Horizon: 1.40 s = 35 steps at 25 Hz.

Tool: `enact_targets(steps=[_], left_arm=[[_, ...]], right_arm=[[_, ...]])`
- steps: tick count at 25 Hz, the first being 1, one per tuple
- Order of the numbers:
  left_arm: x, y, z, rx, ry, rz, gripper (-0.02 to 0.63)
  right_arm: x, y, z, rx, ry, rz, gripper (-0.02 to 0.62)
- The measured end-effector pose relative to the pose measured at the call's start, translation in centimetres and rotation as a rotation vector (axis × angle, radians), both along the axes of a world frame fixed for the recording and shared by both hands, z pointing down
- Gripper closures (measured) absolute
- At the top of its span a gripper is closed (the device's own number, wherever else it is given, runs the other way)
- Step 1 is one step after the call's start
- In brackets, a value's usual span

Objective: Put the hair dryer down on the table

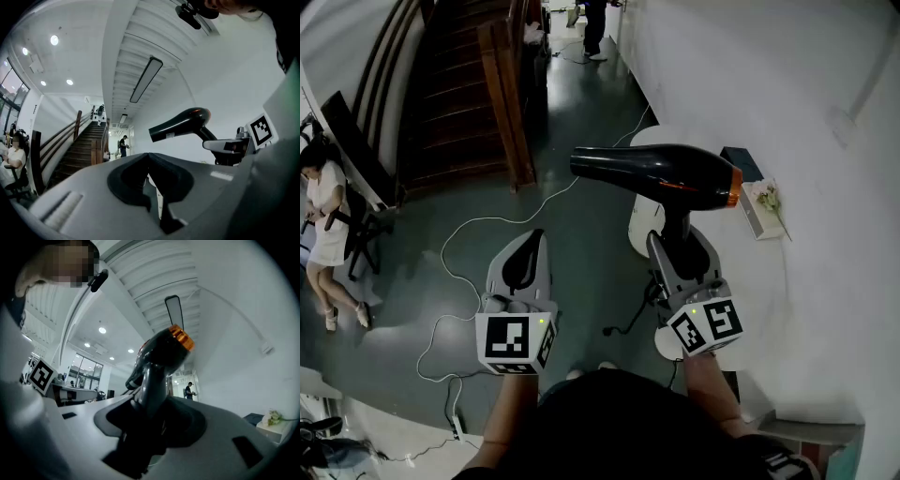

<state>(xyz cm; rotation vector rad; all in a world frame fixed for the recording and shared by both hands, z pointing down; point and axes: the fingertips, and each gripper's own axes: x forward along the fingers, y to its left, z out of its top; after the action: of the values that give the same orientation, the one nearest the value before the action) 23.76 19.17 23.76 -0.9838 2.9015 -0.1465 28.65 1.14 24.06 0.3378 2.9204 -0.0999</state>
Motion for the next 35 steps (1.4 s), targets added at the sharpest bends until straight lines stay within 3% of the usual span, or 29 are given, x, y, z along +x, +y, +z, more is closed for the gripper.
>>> enact_targets(steps=[12,18,24,35], left_arm=[[-1.3,-3.2,1.1,-0.002,0.009,-0.041,0.595],[-4.4,-3.7,2.1,-0.001,0.019,-0.057,0.594],[-10.6,-3.7,3.2,0.01,0.012,-0.049,0.594],[-27.1,-4.4,3.6,0.021,-0.006,-0.011,0.595]], right_arm=[[-2.8,-3.8,1.1,-0.053,0.007,-0.036,0.379],[-6.3,-4.3,2.3,-0.055,0.025,-0.053,0.379],[-12.5,-4.2,3.0,-0.055,0.015,-0.057,0.379],[-27.5,-5.0,3.0,-0.066,-0.021,-0.019,0.379]])
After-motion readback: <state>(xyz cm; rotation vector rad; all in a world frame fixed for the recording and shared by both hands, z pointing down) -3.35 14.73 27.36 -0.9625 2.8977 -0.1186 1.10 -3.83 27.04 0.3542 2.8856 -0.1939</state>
